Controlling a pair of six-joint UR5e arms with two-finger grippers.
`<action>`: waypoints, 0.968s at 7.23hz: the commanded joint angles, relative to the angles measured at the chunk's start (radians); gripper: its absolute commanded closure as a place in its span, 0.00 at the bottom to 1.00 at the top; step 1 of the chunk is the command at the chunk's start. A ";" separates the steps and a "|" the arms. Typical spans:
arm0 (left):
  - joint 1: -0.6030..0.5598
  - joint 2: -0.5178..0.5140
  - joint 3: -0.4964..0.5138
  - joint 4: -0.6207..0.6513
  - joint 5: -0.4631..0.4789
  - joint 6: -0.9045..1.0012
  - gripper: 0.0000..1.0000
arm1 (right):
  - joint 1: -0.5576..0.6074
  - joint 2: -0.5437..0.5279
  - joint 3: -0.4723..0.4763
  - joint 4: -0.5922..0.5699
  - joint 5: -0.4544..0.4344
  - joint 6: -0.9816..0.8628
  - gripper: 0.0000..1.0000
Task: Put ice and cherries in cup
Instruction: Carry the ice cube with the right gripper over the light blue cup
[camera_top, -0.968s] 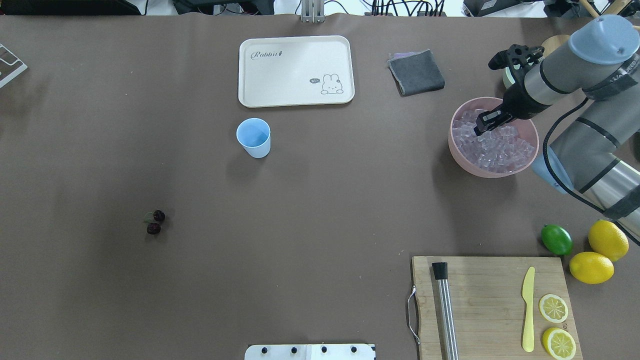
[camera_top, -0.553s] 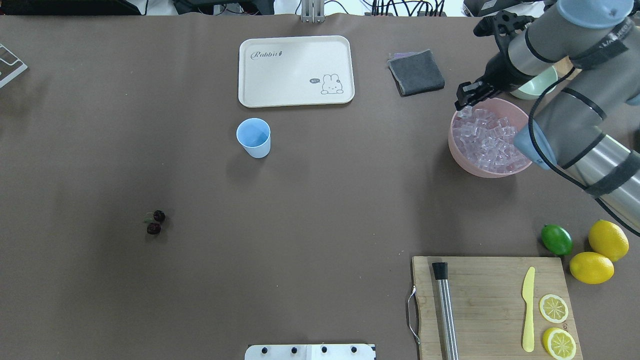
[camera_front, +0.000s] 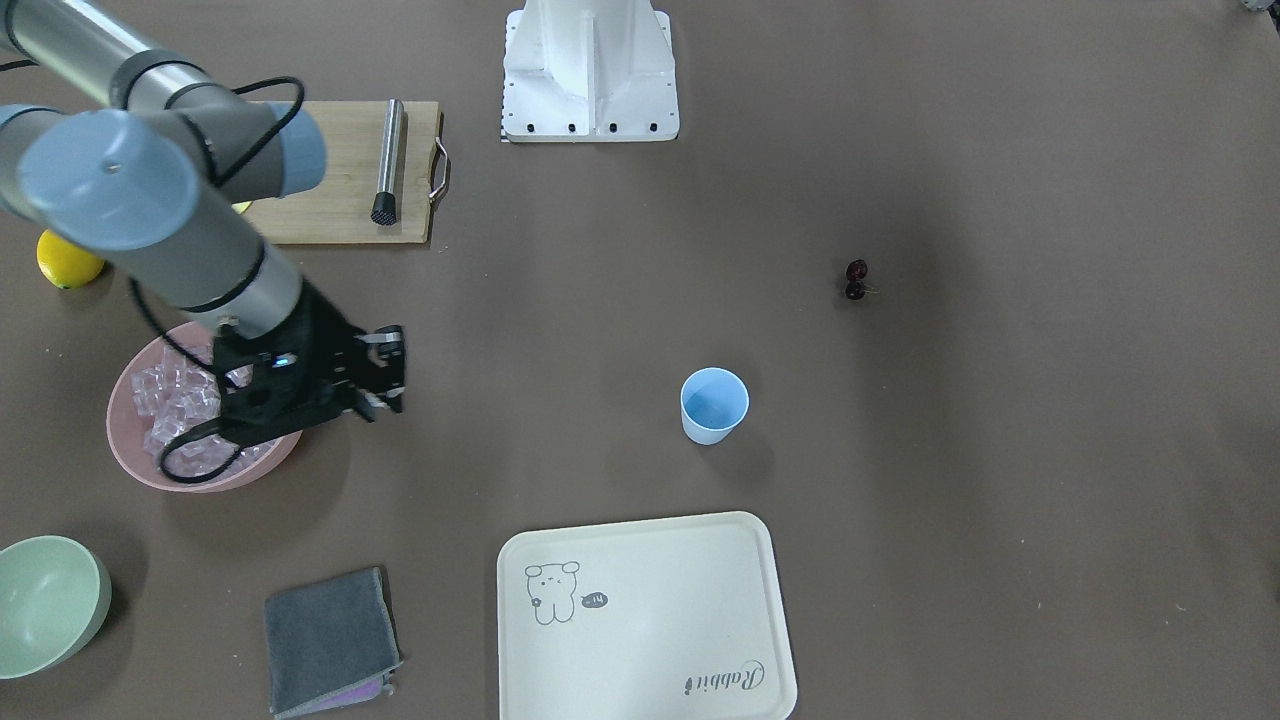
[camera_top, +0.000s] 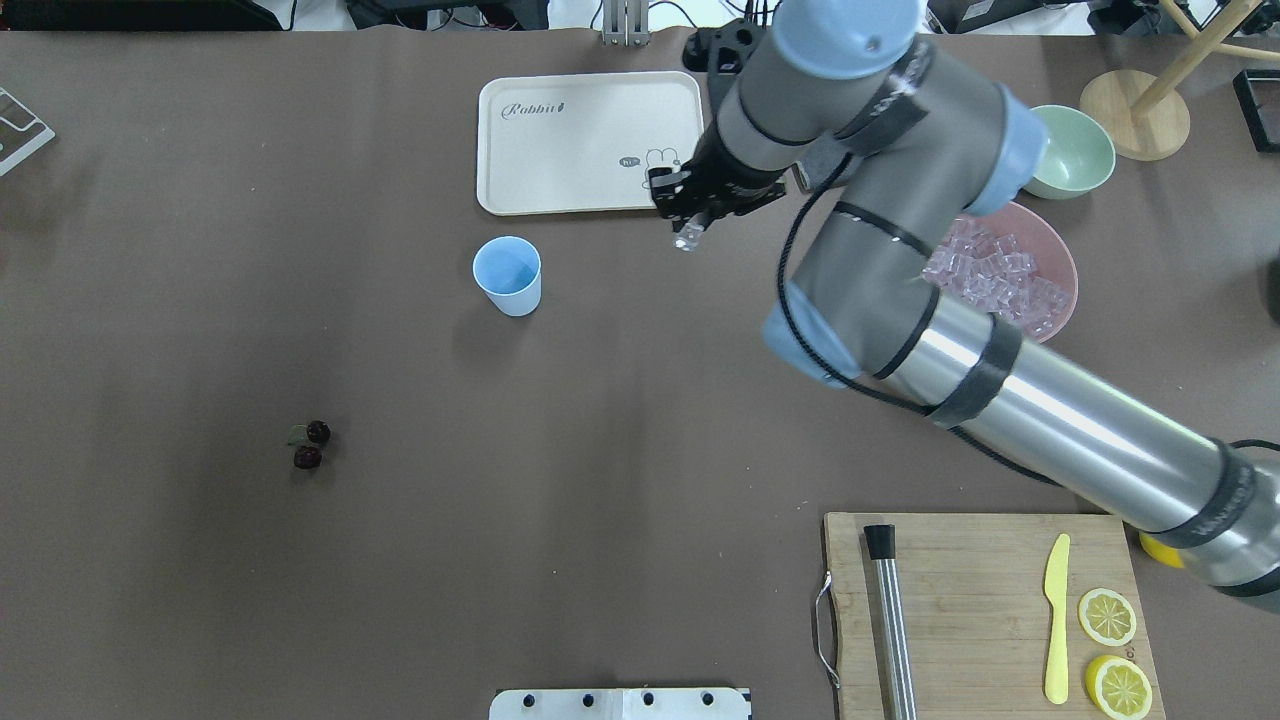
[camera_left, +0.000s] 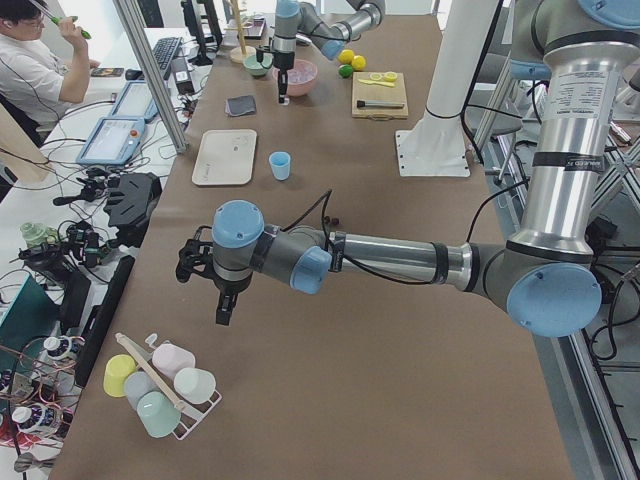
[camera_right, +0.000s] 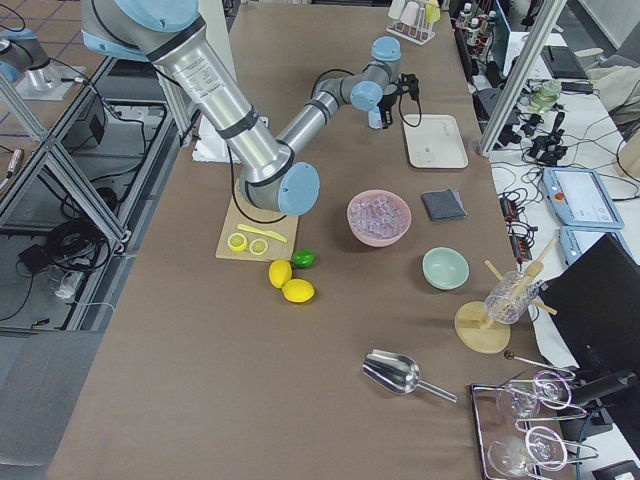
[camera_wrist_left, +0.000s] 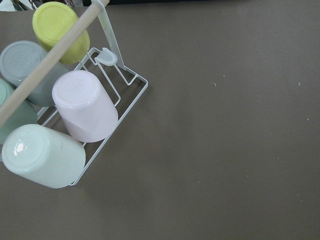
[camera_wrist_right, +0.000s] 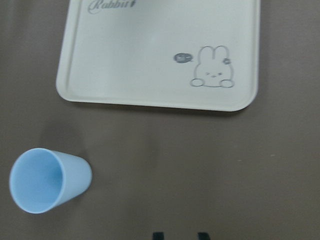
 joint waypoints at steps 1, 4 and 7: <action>0.001 0.004 0.006 -0.002 -0.001 0.001 0.02 | -0.146 0.159 -0.133 0.012 -0.182 0.108 1.00; 0.003 0.009 0.012 -0.002 -0.001 0.001 0.02 | -0.189 0.241 -0.274 0.052 -0.307 0.135 1.00; 0.003 0.009 0.017 -0.002 -0.001 0.001 0.02 | -0.188 0.264 -0.311 0.082 -0.325 0.135 1.00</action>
